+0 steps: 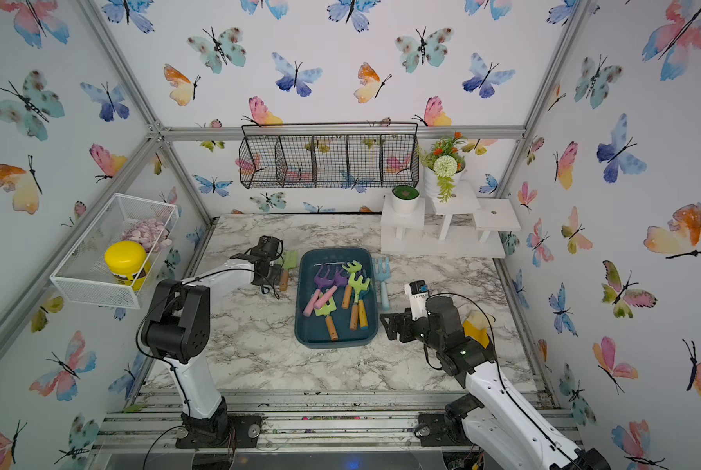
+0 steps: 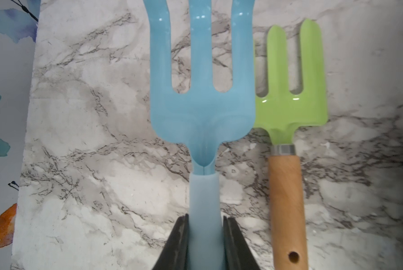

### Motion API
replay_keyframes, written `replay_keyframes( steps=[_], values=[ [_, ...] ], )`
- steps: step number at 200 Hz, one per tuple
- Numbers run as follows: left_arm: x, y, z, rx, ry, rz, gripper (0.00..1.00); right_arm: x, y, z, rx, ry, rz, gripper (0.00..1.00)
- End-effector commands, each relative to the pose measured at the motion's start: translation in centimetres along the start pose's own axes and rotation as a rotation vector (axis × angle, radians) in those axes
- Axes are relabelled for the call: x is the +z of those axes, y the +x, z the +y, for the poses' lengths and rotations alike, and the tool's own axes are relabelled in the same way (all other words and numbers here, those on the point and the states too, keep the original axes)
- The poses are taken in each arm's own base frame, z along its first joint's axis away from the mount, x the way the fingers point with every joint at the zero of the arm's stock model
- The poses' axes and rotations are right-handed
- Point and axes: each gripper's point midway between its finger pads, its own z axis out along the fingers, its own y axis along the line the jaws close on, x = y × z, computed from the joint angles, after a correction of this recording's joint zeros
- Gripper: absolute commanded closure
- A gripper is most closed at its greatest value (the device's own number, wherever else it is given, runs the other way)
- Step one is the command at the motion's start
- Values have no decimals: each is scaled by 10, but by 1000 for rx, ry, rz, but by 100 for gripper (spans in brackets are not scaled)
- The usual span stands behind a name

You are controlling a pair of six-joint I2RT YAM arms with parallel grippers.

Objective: Take the hand rake out of the storage box
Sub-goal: Place the rake at the center of the board.

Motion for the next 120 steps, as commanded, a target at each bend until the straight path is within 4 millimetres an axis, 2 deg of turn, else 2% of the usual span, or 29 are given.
replay_keyframes(
  steps=[1, 39, 84, 88, 120],
  values=[
    [14, -3, 7, -1, 5, 16, 85, 2, 4, 3, -11, -27, 13, 8],
    [21, -6, 15, -15, 9, 28, 85, 7, 8, 6, -9, -51, 38, 8],
    [29, -7, 6, 8, 43, 31, 84, 10, 12, 7, -8, -62, 59, 9],
    [39, 1, 3, 18, 42, 59, 84, 10, 12, 7, -8, -62, 59, 9],
    [47, 4, 2, 27, 52, 82, 84, 11, 13, 6, -7, -63, 64, 9]
  ],
)
